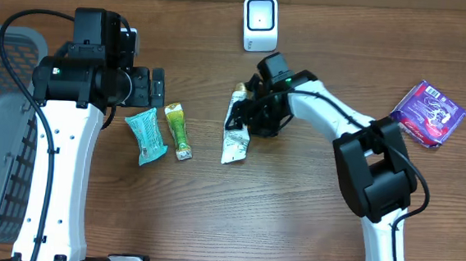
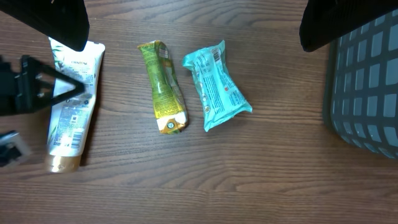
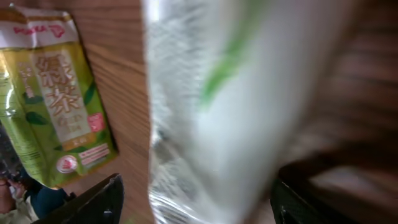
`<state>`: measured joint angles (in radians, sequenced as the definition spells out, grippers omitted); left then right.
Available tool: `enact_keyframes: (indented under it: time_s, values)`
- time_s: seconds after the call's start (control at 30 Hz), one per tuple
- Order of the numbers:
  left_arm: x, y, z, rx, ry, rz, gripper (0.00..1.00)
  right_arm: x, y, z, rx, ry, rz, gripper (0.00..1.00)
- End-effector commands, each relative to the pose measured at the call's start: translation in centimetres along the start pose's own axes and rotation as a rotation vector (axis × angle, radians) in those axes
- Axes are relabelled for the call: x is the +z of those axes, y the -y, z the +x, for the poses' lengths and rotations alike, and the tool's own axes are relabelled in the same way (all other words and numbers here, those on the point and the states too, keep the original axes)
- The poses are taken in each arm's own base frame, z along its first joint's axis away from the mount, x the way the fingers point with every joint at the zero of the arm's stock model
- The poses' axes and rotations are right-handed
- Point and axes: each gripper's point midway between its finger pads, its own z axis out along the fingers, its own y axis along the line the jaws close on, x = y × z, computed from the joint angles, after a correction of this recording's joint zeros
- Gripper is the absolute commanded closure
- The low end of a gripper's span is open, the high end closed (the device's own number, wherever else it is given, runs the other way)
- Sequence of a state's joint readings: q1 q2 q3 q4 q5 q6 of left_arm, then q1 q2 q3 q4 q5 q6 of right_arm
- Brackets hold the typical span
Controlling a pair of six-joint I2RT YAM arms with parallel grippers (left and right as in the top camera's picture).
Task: Scan the item barcode
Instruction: 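Lower right gripper onto the white tube and grasp it, then lift white tube with right gripper and reorient it upright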
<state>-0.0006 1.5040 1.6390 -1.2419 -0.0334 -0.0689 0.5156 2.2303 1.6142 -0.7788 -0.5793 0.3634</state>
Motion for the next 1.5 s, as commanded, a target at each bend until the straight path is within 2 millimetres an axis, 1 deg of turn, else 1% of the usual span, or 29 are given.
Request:
enact_keyframes:
  time_s: [0.0,0.1,0.17,0.23,0.3,0.37,0.4,0.47,0.5,0.53,0.63,0.8,0.87,0.97,1.03,1.1,1.13,1.2,1.27,1.33,1.4,1.47]
  values:
    - [-0.1,0.2,-0.3,0.002,0.005,0.008,0.01,3.2,1.7,2.2,0.125,-0.048,0.093,0.24]
    - [-0.1,0.2,-0.3,0.002,0.005,0.008,0.0,4.4,2.0,2.4,0.191,-0.014,0.164,0.24]
    - [-0.1,0.2,-0.3,0.002,0.005,0.008,0.0,5.2,2.1,2.6,0.192,-0.003,0.2,0.32]
    - [-0.1,0.2,-0.3,0.002,0.005,0.008,0.0,5.5,2.1,2.5,0.183,0.003,0.204,0.38]
    - [-0.1,0.2,-0.3,0.002,0.005,0.008,0.0,5.6,2.2,2.5,0.194,0.006,0.202,0.48]
    - [-0.1,0.2,-0.3,0.002,0.005,0.008,0.0,5.6,2.4,2.4,0.209,0.011,0.207,0.64]
    - [-0.1,0.2,-0.3,0.002,0.005,0.008,0.01,5.6,2.5,2.3,0.222,0.018,0.214,0.69]
    - [-0.1,0.2,-0.3,0.002,0.005,0.008,0.0,5.5,2.6,2.0,0.225,0.03,0.22,0.84]
    - [-0.1,0.2,-0.3,0.002,0.005,0.008,0.0,5.5,2.7,2.0,0.226,0.032,0.219,0.94]
    - [-0.1,0.2,-0.3,0.002,0.006,0.008,0.01,5.4,2.7,1.9,0.229,0.03,0.216,0.96]
    - [-0.1,0.2,-0.3,0.002,0.005,0.008,0.0,4.2,2.6,1.4,0.185,0.035,0.212,0.96]
    - [-0.1,0.2,-0.3,0.002,0.005,0.008,0.01,0.1,2.2,0.2,0.008,0.029,0.22,0.96]
    - [-0.1,0.2,-0.3,0.002,0.005,0.008,0.0,-1.8,2.3,-0.2,-0.116,0.025,0.223,0.96]
    - [-0.1,0.2,-0.3,0.002,0.005,0.008,0.0,-3.7,2.8,-0.6,-0.276,0.008,0.232,0.96]
    - [-0.1,0.2,-0.3,0.002,0.005,0.008,0.0,-4.7,3.8,-0.8,-0.336,-0.003,0.246,0.9]
    - [-0.1,0.2,-0.3,0.002,0.005,0.008,0.0,-5.5,5.3,-1.4,-0.333,0.007,0.287,0.75]
    - [-0.1,0.2,-0.3,0.002,0.005,0.008,0.0,-6.1,6.2,-1.8,-0.32,0.02,0.311,0.7]
    - [-0.1,0.2,-0.3,0.002,0.005,0.008,0.0,-7.0,7.2,-2.6,-0.297,0.045,0.327,0.65]
    - [-0.1,0.2,-0.3,0.002,0.005,0.008,0.01,-8.3,7.6,-3.3,-0.24,0.068,0.311,0.62]
    - [-0.1,0.2,-0.3,0.002,0.005,0.008,0.01,-9.5,7.1,-3.8,-0.191,0.082,0.256,0.6]
    - [-0.1,0.2,-0.3,0.002,0.005,0.008,0.0,-10.8,5.8,-4.0,-0.166,0.086,0.155,0.57]
    - [-0.1,0.2,-0.3,0.002,0.005,0.008,0.01,-11.7,4.7,-4.0,-0.148,0.084,0.067,0.52]
